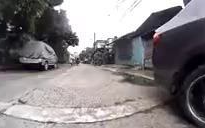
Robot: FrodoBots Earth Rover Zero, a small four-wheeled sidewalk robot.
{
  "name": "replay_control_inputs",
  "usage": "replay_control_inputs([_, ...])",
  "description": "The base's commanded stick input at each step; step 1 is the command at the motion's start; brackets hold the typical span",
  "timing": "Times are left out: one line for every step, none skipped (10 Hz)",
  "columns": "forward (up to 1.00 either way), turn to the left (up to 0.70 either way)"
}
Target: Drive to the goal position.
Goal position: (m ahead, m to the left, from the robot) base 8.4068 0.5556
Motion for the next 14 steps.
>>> replay_control_inputs([1.00,0.00])
replay_control_inputs([1.00,0.00])
replay_control_inputs([1.00,0.00])
replay_control_inputs([1.00,0.00])
replay_control_inputs([1.00,0.00])
replay_control_inputs([1.00,0.00])
replay_control_inputs([1.00,0.00])
replay_control_inputs([1.00,0.00])
replay_control_inputs([1.00,0.00])
replay_control_inputs([1.00,0.00])
replay_control_inputs([1.00,0.00])
replay_control_inputs([1.00,0.00])
replay_control_inputs([1.00,0.00])
replay_control_inputs([1.00,0.00])
